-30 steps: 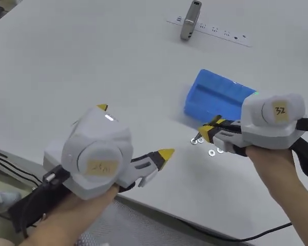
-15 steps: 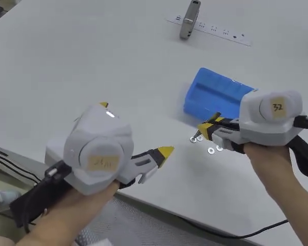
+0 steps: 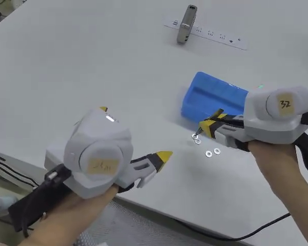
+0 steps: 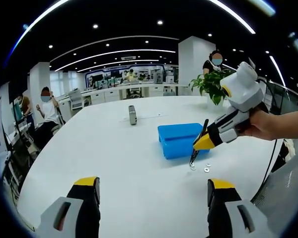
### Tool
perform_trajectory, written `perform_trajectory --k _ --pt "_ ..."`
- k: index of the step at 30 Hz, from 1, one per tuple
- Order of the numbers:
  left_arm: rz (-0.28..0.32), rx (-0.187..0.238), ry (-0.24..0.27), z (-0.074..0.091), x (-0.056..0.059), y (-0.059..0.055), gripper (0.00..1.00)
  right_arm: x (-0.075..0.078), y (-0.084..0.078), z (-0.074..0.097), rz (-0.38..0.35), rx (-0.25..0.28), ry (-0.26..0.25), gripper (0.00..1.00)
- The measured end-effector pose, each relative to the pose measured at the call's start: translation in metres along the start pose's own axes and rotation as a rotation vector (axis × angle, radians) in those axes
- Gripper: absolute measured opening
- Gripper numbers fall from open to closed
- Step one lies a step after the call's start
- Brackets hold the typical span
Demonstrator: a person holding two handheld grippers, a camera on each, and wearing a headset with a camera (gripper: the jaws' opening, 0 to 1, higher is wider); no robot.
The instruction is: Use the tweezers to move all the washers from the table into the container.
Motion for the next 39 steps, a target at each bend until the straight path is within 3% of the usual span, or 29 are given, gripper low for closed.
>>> perform_trajectory --k 6,16,23,32,39 --pt "0.012 -0.025 -0.017 -0.002 0.002 -0.004 0.92 0.000 0.004 0.003 0.009 0.000 0.006 0.03" --pt "0.009 -0.017 -0.020 -0.002 0.003 -0.003 0.92 0.004 0.016 0.009 0.026 0.013 0.002 0.03" --pt "0.009 -0.043 -0.032 -0.003 0.004 -0.006 0.92 0.007 0.026 0.012 0.067 0.019 -0.004 0.03" --pt "0.005 -0.042 -0.033 -0.004 0.004 -0.006 0.93 0.012 0.032 0.013 0.084 0.026 -0.009 0.03" --pt "0.011 -0.043 -0.029 -0.004 0.004 -0.007 0.93 0.023 0.043 0.013 0.081 0.052 -0.025 0.03"
Point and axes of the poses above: the centre of the closed fingertips' face, and the gripper's own axes: z roughly backward along the fingers, x roughly to its right, y roughly out of its top, the point moved 4 cm from there along z, roughly backward along the fingers, and after that the axes turned 2 degrees about x, right-handed, at the moved point
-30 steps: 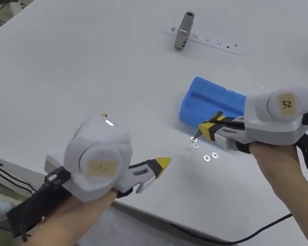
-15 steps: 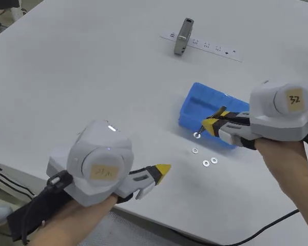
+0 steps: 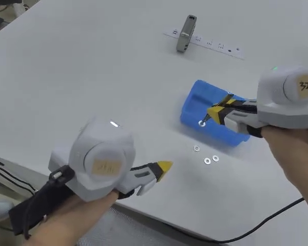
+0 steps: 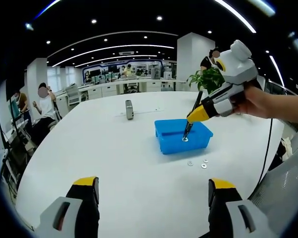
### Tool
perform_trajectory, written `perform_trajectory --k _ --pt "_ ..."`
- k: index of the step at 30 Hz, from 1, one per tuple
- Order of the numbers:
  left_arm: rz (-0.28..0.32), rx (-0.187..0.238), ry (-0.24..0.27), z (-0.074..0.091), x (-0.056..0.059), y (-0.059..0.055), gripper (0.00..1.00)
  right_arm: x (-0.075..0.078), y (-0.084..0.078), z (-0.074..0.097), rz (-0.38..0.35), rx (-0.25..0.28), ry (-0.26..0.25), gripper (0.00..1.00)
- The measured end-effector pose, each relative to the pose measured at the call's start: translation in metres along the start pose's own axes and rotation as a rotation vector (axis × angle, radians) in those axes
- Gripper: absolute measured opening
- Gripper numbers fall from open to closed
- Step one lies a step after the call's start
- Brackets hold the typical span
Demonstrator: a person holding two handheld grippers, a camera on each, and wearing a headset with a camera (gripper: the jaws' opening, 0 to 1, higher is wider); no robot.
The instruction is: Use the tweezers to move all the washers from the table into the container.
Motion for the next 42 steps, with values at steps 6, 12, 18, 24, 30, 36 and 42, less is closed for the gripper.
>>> perform_trajectory --k 6,12,18,24,30,36,42 --pt "-0.002 0.001 0.005 0.000 -0.001 0.000 0.94 0.008 0.006 -0.003 0.003 0.014 -0.021 0.03" --pt "-0.001 -0.006 0.006 0.000 -0.001 0.000 0.93 0.018 0.009 -0.008 -0.006 0.027 -0.056 0.03" --pt "-0.010 -0.011 0.005 0.000 0.000 -0.001 0.93 0.025 0.007 -0.014 -0.001 0.020 -0.083 0.03" --pt "-0.029 -0.019 0.001 0.000 0.002 -0.001 0.92 0.032 -0.008 -0.029 -0.011 -0.009 -0.099 0.03" --pt "-0.058 -0.033 0.008 -0.002 0.003 -0.003 0.92 0.035 -0.016 -0.036 -0.005 -0.024 -0.144 0.03" --pt "-0.050 -0.039 0.006 -0.002 0.002 -0.004 0.92 0.035 -0.026 -0.042 -0.044 -0.036 -0.145 0.03" --pt "-0.051 -0.050 0.011 -0.003 0.001 -0.006 0.92 0.034 -0.032 -0.047 -0.109 -0.027 -0.148 0.03"
Point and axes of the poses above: the centre of the closed fingertips' face, and the gripper's own axes: z roughly backward along the fingers, x roughly to its right, y roughly out of its top, the point moved 4 cm from there along z, roughly backward along the fingers, and after that the axes turned 2 degrees about x, right-handed, at the moved point
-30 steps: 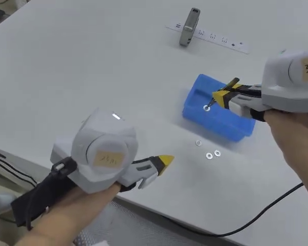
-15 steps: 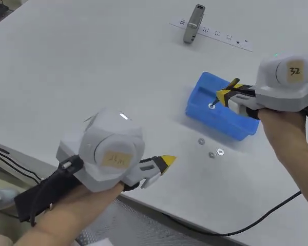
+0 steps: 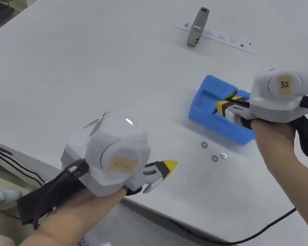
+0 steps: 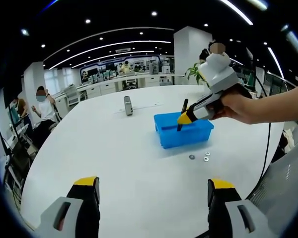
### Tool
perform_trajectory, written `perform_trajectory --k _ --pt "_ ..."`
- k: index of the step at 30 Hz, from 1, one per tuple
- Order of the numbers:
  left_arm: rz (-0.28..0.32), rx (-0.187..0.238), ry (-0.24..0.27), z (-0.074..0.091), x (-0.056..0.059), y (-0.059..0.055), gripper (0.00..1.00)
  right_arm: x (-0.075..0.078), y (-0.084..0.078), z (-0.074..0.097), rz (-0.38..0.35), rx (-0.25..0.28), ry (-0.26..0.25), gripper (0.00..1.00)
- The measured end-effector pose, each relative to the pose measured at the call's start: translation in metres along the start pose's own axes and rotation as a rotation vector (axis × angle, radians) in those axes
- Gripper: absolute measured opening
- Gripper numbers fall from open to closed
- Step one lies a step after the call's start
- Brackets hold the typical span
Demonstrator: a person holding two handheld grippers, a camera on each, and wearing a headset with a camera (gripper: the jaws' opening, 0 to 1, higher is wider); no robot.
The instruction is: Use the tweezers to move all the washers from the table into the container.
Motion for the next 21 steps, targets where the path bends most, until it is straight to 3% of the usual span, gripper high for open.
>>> perform_trajectory --k 5,15,21 --pt "-0.004 -0.007 0.001 -0.0001 0.0001 -0.0010 0.91 0.0004 -0.0047 -0.0019 0.011 -0.015 -0.013 0.03" --pt "-0.014 -0.017 0.002 -0.0004 0.0006 -0.0026 0.91 0.0009 -0.0059 -0.0004 0.009 0.003 -0.014 0.03" --pt "-0.008 -0.012 0.001 0.0000 0.0004 -0.0019 0.91 0.0049 -0.0060 0.0006 -0.032 0.003 -0.019 0.04"
Point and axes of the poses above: the centre of the closed fingertips' face, and the gripper's own axes: z roughly backward along the fingers, x roughly to its right, y roughly out of its top, the point moved 4 cm from there along z, roughly backward along the fingers, and after that the axes turned 2 degrees about x, right-handed, at the moved point
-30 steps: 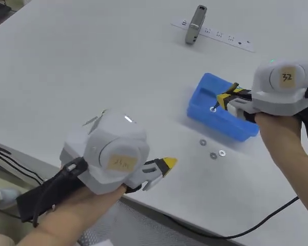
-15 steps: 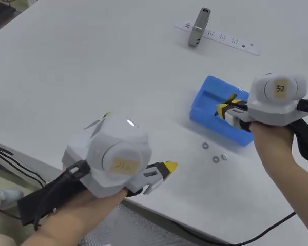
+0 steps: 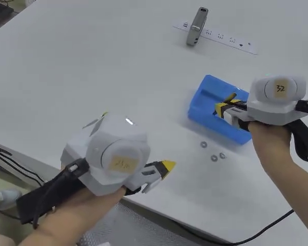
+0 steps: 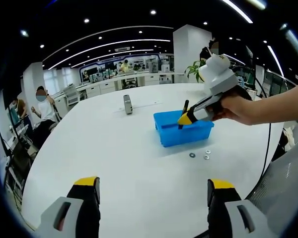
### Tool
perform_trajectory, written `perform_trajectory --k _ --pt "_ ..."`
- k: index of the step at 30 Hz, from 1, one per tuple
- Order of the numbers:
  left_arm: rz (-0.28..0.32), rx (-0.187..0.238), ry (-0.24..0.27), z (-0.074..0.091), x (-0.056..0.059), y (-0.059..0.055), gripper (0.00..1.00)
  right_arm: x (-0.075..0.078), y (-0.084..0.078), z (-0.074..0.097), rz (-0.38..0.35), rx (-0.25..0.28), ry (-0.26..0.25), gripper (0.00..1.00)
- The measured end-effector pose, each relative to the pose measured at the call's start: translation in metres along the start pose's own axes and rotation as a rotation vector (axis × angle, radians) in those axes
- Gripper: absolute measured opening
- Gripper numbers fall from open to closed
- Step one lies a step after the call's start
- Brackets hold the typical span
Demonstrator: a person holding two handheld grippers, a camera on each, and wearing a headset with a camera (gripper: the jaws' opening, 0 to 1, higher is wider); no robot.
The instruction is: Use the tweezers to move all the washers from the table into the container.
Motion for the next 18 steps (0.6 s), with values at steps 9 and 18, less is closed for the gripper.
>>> perform_trajectory --k 9,18 --pt "-0.001 0.016 -0.007 0.002 0.001 0.003 0.92 0.001 0.005 0.012 -0.055 0.028 -0.003 0.04" --pt "0.000 0.025 -0.028 0.002 0.004 0.004 0.94 -0.010 0.028 0.046 -0.054 0.120 0.010 0.04"
Point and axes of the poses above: the centre of the closed fingertips' face, and the gripper's own axes: z roughly backward along the fingers, x roughly to its right, y roughly out of its top, the point moved 4 cm from there along z, roughly backward along the fingers, and after that the axes turned 2 degrees about x, right-handed, at the moved point
